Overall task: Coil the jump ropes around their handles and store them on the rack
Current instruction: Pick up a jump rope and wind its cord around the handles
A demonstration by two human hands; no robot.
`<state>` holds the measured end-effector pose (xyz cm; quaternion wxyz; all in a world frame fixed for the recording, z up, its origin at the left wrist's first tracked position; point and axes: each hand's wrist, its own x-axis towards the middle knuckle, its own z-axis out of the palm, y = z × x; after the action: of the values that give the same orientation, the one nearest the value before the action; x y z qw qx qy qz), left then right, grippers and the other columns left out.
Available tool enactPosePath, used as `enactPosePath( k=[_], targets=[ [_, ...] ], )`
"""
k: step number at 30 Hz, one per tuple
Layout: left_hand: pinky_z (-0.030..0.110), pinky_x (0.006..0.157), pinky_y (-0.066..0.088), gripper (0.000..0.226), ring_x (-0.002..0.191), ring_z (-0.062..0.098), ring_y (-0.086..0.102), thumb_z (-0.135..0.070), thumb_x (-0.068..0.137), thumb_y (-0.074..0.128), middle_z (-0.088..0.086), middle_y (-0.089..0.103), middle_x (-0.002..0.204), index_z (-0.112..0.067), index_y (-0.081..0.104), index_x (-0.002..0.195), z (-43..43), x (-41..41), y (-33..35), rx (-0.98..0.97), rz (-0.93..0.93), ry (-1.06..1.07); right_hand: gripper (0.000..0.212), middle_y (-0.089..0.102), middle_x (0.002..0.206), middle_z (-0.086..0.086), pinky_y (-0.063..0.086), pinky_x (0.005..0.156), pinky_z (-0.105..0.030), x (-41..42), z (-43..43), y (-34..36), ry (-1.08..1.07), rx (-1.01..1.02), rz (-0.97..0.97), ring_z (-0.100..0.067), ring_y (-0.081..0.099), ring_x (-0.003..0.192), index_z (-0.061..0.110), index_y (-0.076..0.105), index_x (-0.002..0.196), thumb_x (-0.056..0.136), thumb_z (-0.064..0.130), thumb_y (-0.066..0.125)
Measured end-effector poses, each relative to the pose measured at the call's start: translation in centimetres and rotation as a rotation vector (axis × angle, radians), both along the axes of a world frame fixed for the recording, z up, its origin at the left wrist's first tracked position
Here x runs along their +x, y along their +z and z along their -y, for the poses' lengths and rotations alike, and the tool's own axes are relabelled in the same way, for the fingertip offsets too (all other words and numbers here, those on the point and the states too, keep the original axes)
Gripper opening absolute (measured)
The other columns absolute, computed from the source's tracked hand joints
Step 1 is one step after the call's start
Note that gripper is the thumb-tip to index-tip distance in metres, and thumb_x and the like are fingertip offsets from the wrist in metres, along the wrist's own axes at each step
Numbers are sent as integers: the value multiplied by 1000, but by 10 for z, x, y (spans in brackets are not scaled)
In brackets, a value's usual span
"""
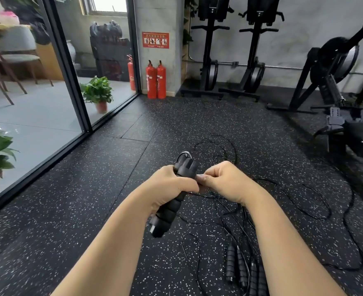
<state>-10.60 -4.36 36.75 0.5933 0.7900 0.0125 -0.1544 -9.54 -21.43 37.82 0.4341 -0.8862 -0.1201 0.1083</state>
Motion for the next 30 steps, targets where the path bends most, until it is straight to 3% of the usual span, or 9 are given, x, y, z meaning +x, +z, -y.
enactPosePath(
  k=[3,7,10,14,19,22,25,27,30],
  targets=[
    [24,54,40,23,53,18,51,-20,67,73,-1,56,63,-12,54,77,-3,5,-5,332,91,114,43,36,34,11,32,54,-29,2,1,-3,-65,-179,84,-6,32,37,14,68,61,92,43,58],
    [27,62,41,32,72,20,59,-38,74,70,-5,57,75,-18,49,85,-8,4,-8,786,173,174,46,44,38,10,46,65,-29,-6,-1,7,-88,-383,262,-10,46,47,10,67,67,92,47,53],
    [29,66,40,32,74,22,56,-39,80,65,-6,52,75,-17,46,93,-5,5,-14,957,200,195,50,50,51,4,47,67,-30,-13,-13,15,-31,-528,376,-20,53,58,10,53,58,93,46,50],
    [30,66,38,30,77,23,54,-33,84,62,-5,53,82,-16,39,95,2,5,-18,1126,279,184,46,49,64,5,34,59,-30,-23,-35,21,81,-682,569,-21,47,67,17,41,58,95,43,44],
    [31,73,36,28,101,22,64,-29,84,60,-4,62,107,-21,47,108,10,3,-23,1287,431,13,40,64,81,-4,28,59,-31,-23,-43,14,109,-716,696,-23,43,69,19,41,64,98,41,38],
    [34,80,35,30,101,20,61,-30,83,62,-6,61,108,-24,53,111,13,-1,-23,1376,583,-275,48,63,72,-3,27,55,-31,-13,-35,6,56,-677,741,-22,44,66,18,35,55,98,40,38],
    [36,86,34,27,104,19,54,-33,86,60,-6,57,109,-24,57,110,16,-5,-23,1360,727,-456,56,43,50,2,26,53,-30,-4,-25,-4,-31,-560,767,-21,40,59,19,27,47,97,39,43],
    [38,92,34,29,103,17,53,-38,86,59,-10,55,105,-27,52,111,17,-7,-22,1254,804,-469,58,36,45,3,29,51,-30,6,-15,-10,-135,-471,671,-20,41,53,16,31,45,97,40,46],
    [40,96,34,29,96,13,51,-38,83,62,-13,45,89,-32,37,97,13,-8,-19,1144,864,-421,58,31,40,6,27,51,-30,20,-1,-21,-221,-192,408,-16,31,44,14,33,45,95,39,52]
  ],
)
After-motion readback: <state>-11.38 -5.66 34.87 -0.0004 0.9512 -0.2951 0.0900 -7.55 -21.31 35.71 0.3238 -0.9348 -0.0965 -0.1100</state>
